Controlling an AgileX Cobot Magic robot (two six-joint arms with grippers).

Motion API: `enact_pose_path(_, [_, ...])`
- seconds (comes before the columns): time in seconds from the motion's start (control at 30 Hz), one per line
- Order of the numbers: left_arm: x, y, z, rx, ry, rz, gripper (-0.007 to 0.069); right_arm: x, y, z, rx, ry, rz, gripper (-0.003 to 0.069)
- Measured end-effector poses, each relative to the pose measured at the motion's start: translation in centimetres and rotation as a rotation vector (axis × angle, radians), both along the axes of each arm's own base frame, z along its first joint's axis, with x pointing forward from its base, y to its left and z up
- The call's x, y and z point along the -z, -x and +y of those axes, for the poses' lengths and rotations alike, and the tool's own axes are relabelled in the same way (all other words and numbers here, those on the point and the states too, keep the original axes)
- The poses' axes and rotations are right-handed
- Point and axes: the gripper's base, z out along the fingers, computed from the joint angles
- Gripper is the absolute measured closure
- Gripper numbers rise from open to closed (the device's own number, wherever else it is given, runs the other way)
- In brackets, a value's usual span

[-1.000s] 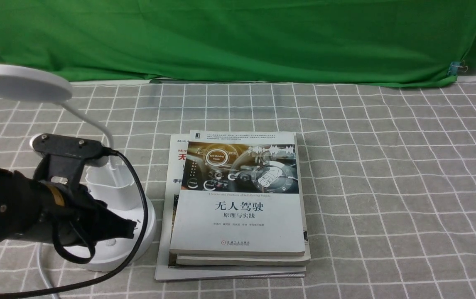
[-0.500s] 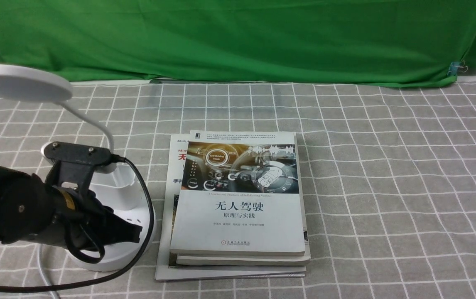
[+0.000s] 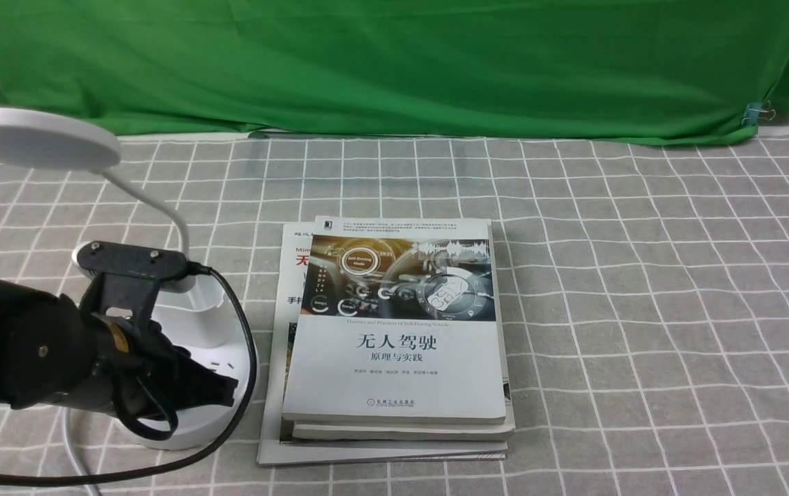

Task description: Turn on the desk lamp on the grey coffee tablecloth with your hand.

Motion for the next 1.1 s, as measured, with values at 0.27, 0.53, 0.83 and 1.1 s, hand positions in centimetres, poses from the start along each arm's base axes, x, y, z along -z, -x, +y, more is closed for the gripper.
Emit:
enact_pose_path(0.27, [-1.1, 0.6, 0.2, 0.006, 0.001, -0.025, 0.0608, 0.0, 0.0, 0.0, 0.000, 0.001, 0.000, 0.0414])
enact_pose_path(0.53, [-3.9, 4.3, 1.0, -0.024, 0.073, -0.130, 0.0608, 0.0, 0.0, 0.0, 0.000, 0.001, 0.000, 0.0414])
enact_pose_path(0.83, [-6.4, 11.1, 2.6, -0.040, 0.180, -0.354, 0.0607, 0.0, 0.0, 0.0, 0.000, 0.001, 0.000, 0.0414])
enact_pose_path(1.1, [-10.0, 15.9, 3.9, 0.007, 0.242, -0.690, 0.0606, 0.0, 0.0, 0.0, 0.000, 0.001, 0.000, 0.0414])
